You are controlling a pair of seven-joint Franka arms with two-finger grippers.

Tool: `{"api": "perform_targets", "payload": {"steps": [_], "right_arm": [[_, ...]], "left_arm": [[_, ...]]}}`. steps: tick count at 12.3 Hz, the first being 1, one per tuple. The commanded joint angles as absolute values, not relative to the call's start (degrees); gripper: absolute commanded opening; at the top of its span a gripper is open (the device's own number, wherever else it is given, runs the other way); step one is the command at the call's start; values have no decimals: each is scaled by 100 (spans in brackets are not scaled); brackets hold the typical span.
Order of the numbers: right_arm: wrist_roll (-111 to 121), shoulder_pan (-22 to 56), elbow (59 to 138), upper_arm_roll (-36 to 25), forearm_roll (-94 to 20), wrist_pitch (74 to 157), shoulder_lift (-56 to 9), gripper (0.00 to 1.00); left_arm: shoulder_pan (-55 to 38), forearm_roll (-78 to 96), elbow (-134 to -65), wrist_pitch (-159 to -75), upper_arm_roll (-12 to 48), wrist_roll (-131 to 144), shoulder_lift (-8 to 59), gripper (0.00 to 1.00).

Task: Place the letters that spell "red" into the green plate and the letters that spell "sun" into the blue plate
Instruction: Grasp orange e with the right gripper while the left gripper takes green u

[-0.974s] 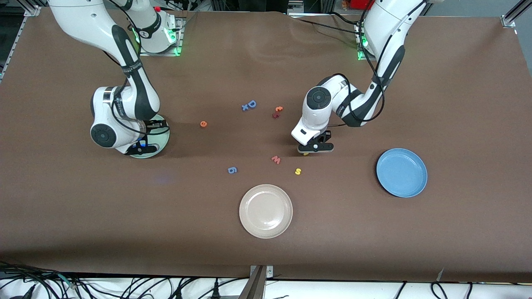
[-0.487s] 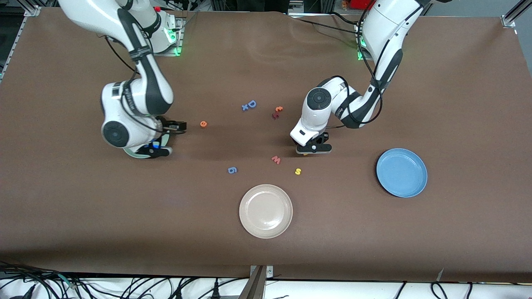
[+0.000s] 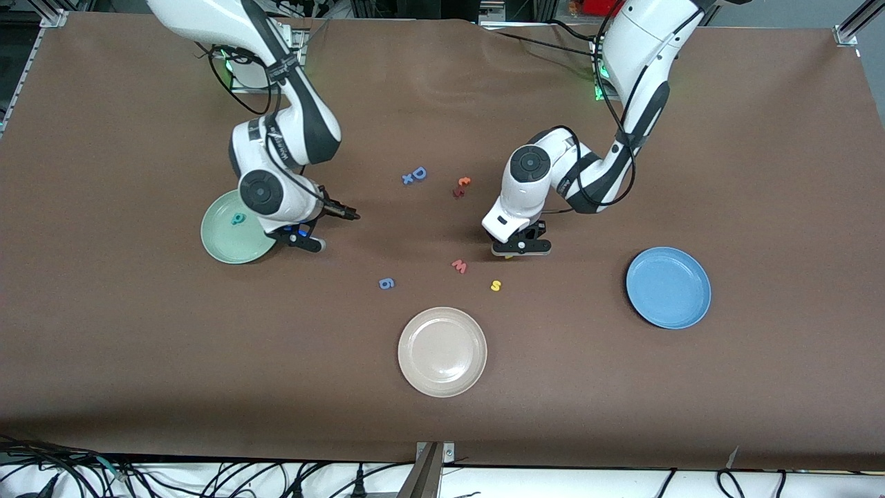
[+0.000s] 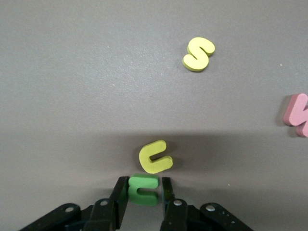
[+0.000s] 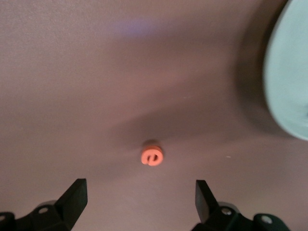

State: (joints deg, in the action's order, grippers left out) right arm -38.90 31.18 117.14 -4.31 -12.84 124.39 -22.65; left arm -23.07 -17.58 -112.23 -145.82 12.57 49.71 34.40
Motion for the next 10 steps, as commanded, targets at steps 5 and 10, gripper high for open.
{"api": "perform_targets", "payload": {"steps": [5,10], "right_arm": [[-4975,3410,13200,-431,-1301,14166,-1775,86],[-5044,3454,13386,-431,-1310,14677,-1889,65]], "left_arm": [[-2303,-1934,-11268,-14590,1116,4491,3533,19],[-2250,-1206,-11259,-14293,1125,4299,3261,7]]}}
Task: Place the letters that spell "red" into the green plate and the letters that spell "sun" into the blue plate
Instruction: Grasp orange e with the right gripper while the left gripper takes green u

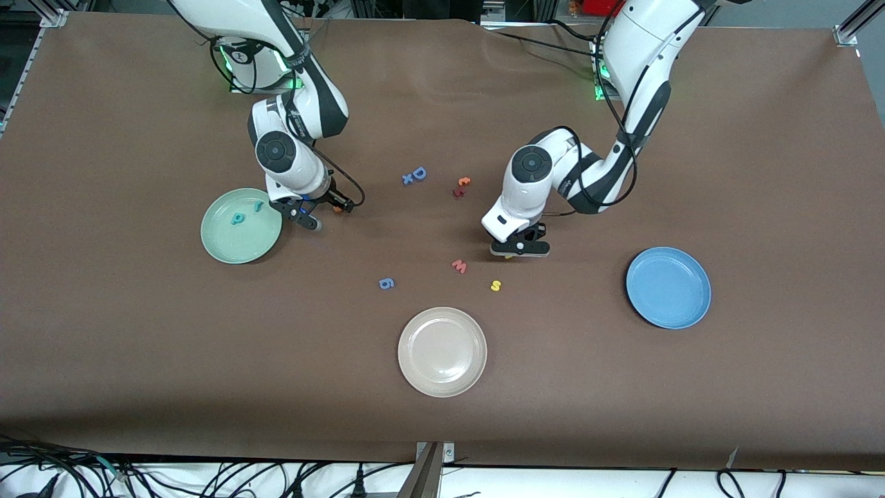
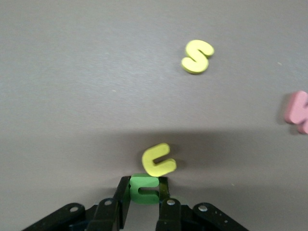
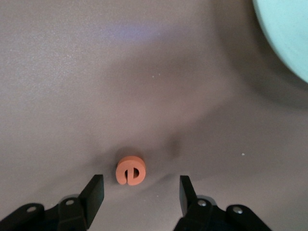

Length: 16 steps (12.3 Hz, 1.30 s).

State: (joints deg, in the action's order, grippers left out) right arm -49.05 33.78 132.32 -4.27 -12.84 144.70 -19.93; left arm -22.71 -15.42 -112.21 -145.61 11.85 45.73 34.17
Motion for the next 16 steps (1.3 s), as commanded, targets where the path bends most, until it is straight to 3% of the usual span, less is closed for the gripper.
{"api": "perform_targets", "payload": {"steps": [1,5,12,16], "right_arm": [[-5115,3463,13386,-431,-1310,14730,-1933,62],[-5142,3516,13386,-431,-1310,14853,-2004,57],[-5133,3533,13377,-431,-1310,15135,-2162,53],[-5115,3551,13377,-431,-1310,15108,-2162,24]], "left_arm": [[-2233,-1056,-11259,-14213,1125,4211,3165,7],[-1558,-432,-11241,-13309,1081,2573,2586,8],[-1116,-360,-11250,-13148,-306,-937,2565,12],[-994,-369,-11241,-13762,-475,-1406,2988,15]]}}
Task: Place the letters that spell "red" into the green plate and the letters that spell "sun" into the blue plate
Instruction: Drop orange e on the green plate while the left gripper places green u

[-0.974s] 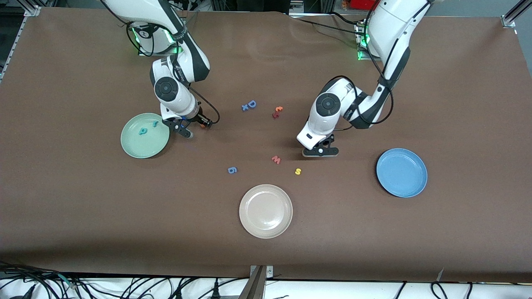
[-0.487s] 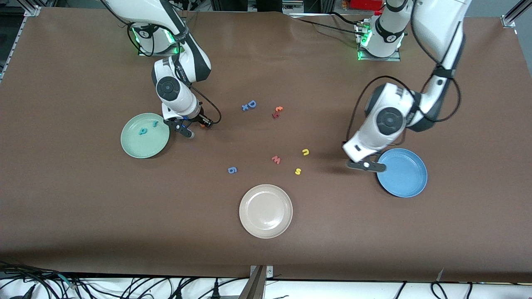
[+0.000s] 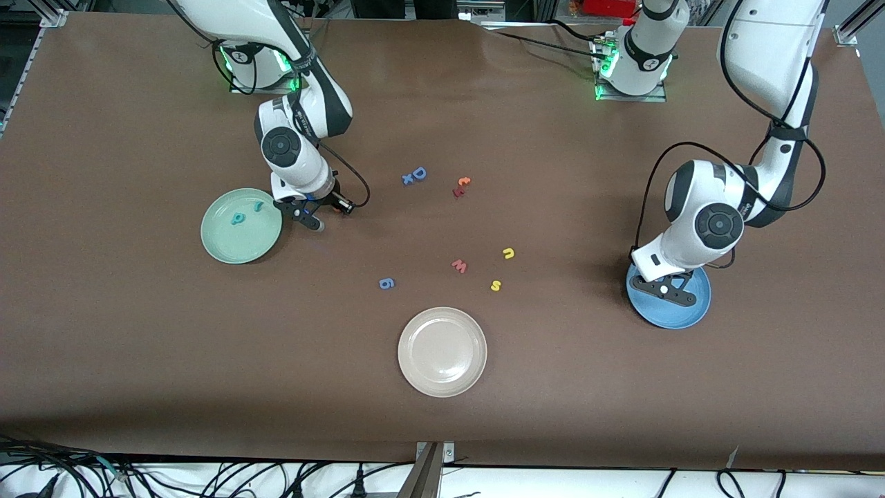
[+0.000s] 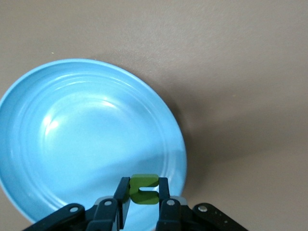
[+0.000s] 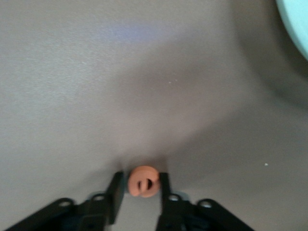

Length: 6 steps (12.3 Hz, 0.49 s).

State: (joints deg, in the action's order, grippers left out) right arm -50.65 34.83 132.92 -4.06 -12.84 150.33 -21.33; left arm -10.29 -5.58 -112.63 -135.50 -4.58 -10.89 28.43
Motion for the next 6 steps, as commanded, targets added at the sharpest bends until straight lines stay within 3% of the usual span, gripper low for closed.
{"api": "perform_targets", "payload": {"steps": [1,3,4,6], "right_arm": [[-5063,3551,13368,-431,-1292,15082,-2127,18],[-4826,3551,13272,-457,-1292,14707,-1891,12],[-4729,3551,13167,-483,-1266,14400,-1803,12],[-4283,3542,13044,-693,-1135,13994,-1644,12]], "left_arm": [[-984,-369,-11233,-13868,-475,-1415,3075,21],[-984,-378,-11197,-13896,-475,-1406,3129,57],[-984,-378,-11197,-13887,-475,-1389,3103,91],[-1011,-343,-11119,-13721,-457,-1301,2902,94]]}}
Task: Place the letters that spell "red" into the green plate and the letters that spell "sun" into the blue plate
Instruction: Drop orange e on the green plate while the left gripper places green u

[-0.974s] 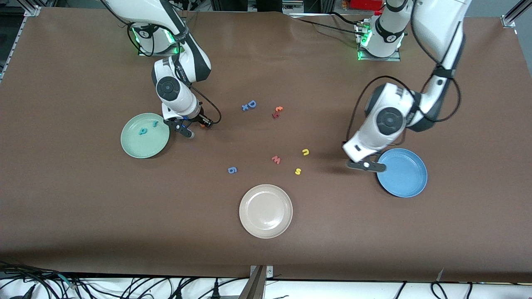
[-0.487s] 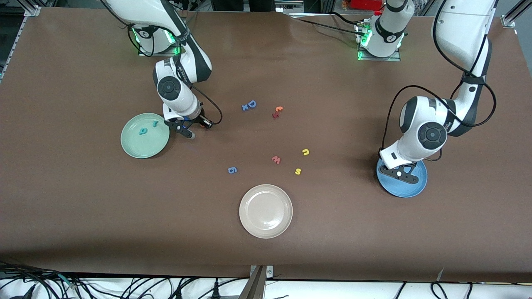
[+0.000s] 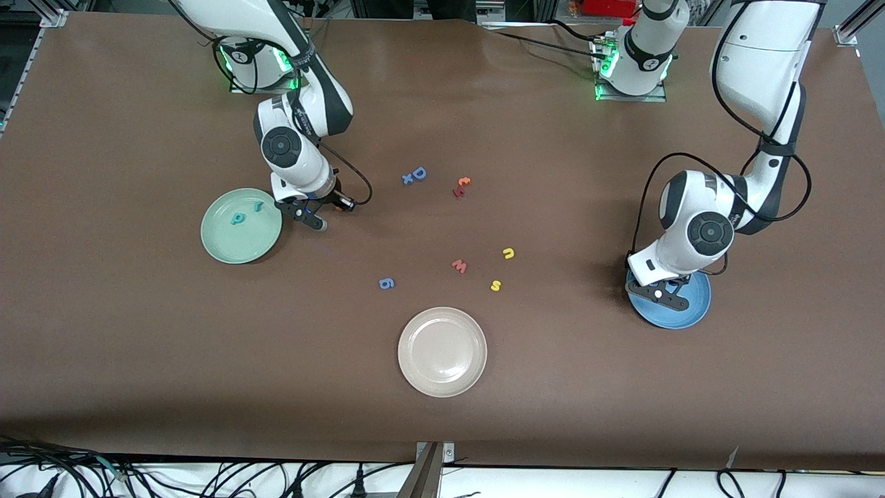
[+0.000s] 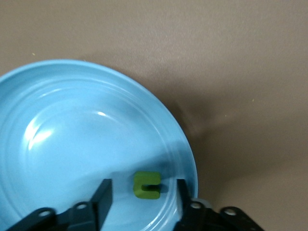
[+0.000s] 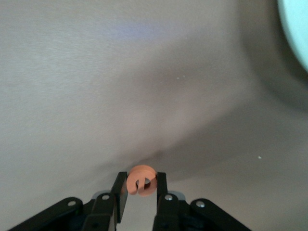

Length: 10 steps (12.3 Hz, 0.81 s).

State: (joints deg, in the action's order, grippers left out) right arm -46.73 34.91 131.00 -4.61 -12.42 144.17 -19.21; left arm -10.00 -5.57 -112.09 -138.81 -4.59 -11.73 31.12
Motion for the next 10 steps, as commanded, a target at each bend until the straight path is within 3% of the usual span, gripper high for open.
{"api": "perform_targets", "payload": {"steps": [1,3,6,10], "right_arm": [[-3863,3542,12999,-842,-1029,13853,-1565,12],[-3054,3542,12754,-1255,-1011,13354,-1521,12],[-1859,3507,12157,-1870,-1011,12543,-1599,12],[-688,3262,12129,-2364,-1037,12673,-1941,13]], "left_arm": [[-1080,-12,-10970,-13363,-396,-1231,2805,94],[-1404,831,-10688,-12825,-352,-969,2804,94],[-1941,1133,-10592,-12858,-352,758,2979,94],[-2609,1651,-10363,-12867,-351,2737,3242,94]]}}
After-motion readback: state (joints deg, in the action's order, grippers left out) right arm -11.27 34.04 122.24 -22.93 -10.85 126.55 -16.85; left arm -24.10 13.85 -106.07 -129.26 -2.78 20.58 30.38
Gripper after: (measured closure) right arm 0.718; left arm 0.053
